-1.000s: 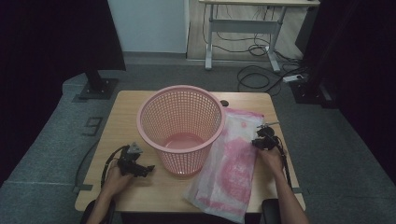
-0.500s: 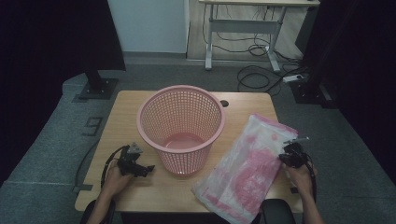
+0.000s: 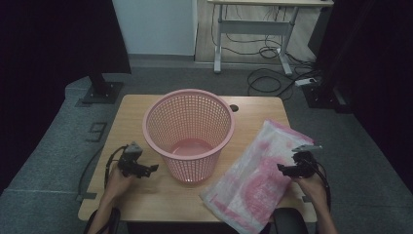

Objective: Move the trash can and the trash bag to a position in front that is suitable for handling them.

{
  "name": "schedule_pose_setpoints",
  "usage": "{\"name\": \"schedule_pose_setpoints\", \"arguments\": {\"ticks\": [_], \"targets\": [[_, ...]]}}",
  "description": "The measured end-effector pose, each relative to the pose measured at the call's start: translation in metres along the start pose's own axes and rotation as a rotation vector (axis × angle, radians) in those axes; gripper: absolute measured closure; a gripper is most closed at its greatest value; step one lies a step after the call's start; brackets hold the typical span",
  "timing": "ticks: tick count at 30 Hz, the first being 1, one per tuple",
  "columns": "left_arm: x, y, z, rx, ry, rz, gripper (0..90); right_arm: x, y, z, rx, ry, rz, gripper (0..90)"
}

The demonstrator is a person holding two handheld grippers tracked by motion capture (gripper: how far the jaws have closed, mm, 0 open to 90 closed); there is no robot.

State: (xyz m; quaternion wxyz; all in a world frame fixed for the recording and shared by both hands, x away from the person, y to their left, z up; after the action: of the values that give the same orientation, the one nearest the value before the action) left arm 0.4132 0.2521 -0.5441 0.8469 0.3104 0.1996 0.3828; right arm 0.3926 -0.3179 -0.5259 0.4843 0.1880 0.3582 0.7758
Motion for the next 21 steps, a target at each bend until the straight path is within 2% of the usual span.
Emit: {"name": "schedule_pose_setpoints", "arguments": {"ticks": [1, 2, 3, 4, 5, 6, 8, 9, 10, 12, 13, 14, 15, 16, 17, 19, 21], "targets": [[0.004, 0.014, 0.016, -0.078, 0.023, 0.006, 0.0, 0.005, 0.0, 0.006, -0.018, 0.013, 0.001, 11.8], [0.004, 0.014, 0.016, -0.078, 0.023, 0.006, 0.0, 0.005, 0.0, 0.006, -0.018, 0.013, 0.001, 11.8], [0.007, 0.024, 0.031, -0.121, 0.031, 0.02, 0.0, 0.016, 0.0, 0.02, -0.046, 0.015, 0.023, 9.3], [0.007, 0.024, 0.031, -0.121, 0.031, 0.02, 0.0, 0.016, 0.0, 0.02, -0.046, 0.015, 0.023, 9.3], [0.008, 0.029, 0.04, -0.133, 0.027, 0.038, 0.0, 0.02, -0.001, 0.025, -0.064, 0.017, 0.039, 4.1], [0.008, 0.031, 0.052, -0.147, 0.02, 0.051, 0.0, 0.031, -0.005, 0.04, -0.076, 0.015, 0.064, 0.0], [0.007, 0.031, 0.058, -0.147, 0.008, 0.054, 0.0, 0.035, -0.007, 0.045, -0.084, 0.016, 0.071, 0.0], [0.004, 0.028, 0.067, -0.146, -0.013, 0.061, 0.0, 0.05, -0.012, 0.061, -0.116, 0.025, 0.1, 0.0], [0.003, 0.025, 0.07, -0.132, -0.028, 0.069, 0.0, 0.055, -0.014, 0.067, -0.123, 0.029, 0.109, 0.0], [-0.001, 0.019, 0.076, -0.135, -0.043, 0.08, 0.0, 0.07, -0.02, 0.08, -0.147, 0.05, 0.137, 0.0], [-0.004, 0.016, 0.078, -0.137, -0.044, 0.073, 0.0, 0.077, -0.022, 0.086, -0.16, 0.059, 0.15, 0.0], [-0.004, 0.016, 0.078, -0.137, -0.044, 0.073, 0.0, 0.077, -0.022, 0.086, -0.16, 0.059, 0.15, 0.0], [-0.01, 0.009, 0.082, -0.137, -0.05, 0.053, 0.0, 0.089, -0.029, 0.095, -0.154, 0.089, 0.153, 0.0], [-0.01, 0.009, 0.082, -0.137, -0.05, 0.053, 0.0, 0.089, -0.029, 0.095, -0.154, 0.089, 0.153, 0.0], [-0.016, 0.002, 0.086, -0.137, -0.061, 0.039, 0.0, 0.096, -0.033, 0.101, -0.158, 0.116, 0.144, 0.0], [-0.021, -0.004, 0.09, -0.137, -0.072, 0.034, 0.0, 0.098, -0.035, 0.104, -0.169, 0.12, 0.137, 0.0], [-0.024, -0.008, 0.095, -0.129, -0.088, 0.053, 0.0, 0.097, -0.036, 0.105, -0.165, 0.116, 0.128, 0.0]]}}
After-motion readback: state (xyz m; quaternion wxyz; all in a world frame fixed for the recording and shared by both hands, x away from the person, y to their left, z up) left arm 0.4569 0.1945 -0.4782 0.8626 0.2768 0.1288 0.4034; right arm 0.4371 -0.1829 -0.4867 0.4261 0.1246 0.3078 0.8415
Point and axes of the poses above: each handheld gripper's, and its own axes: y roughly backward along the jaws, z roughly out of its top, x roughly to its left, the point moved 4 cm from there along -y, roughly forward along the jaws, and after that the axes turned 2 degrees about y, right-handed, at the moved point
